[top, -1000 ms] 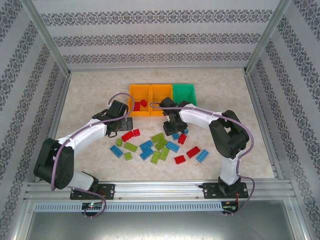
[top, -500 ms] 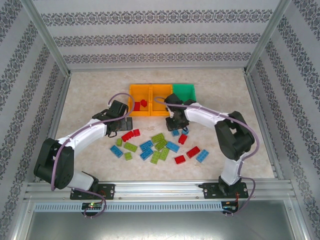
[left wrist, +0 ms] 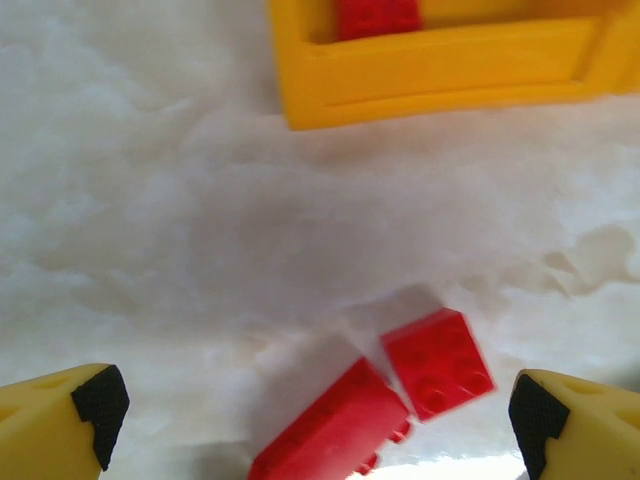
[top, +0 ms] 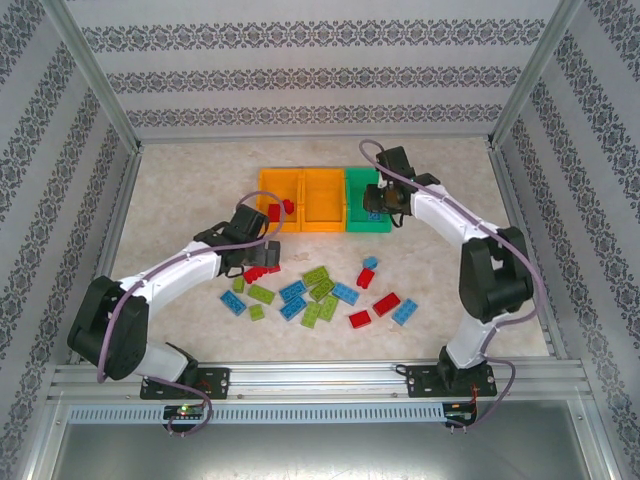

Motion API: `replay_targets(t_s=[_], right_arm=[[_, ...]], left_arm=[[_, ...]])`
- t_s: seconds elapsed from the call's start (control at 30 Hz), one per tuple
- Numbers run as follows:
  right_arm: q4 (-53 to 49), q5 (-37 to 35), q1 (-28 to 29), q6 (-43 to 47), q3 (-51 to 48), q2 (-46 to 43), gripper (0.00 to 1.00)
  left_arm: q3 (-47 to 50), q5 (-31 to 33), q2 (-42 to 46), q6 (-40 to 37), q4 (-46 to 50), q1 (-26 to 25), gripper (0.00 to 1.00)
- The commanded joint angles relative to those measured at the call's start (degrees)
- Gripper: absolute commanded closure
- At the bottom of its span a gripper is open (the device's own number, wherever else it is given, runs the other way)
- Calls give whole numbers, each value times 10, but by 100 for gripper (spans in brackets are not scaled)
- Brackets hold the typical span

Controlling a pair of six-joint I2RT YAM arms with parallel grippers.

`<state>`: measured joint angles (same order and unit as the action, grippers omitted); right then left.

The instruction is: Sort the legos into containers by color

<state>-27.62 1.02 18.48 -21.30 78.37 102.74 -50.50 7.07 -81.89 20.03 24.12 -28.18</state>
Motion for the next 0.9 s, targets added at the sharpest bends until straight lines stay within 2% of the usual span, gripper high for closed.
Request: replay_targets(t_s=[0.0, 0.1, 0.3, 0.43, 0.57, 0.87], right_arm=[[-17, -36, 3, -13, 53, 46, 68], [-22, -54, 3, -23, 82, 77, 66], [-38, -64, 2, -27, 118, 115, 59], [-50, -55, 3, -24, 131, 127, 48], [-46, -46, 4, -21, 125, 116, 38], [-29, -39, 18, -3, 56, 32, 28]], left_arm=[[-24, -13, -2, -65, -15, -35, 0], [-40, -15, -22, -85, -13, -61, 0], [-73, -64, -70, -89, -15, -94, 0], [-99, -72, -104, -92, -12, -121, 0], [-115, -80, -123, -114, -6, -136, 0], [-105, -115, -128, -221, 14, -138, 4]])
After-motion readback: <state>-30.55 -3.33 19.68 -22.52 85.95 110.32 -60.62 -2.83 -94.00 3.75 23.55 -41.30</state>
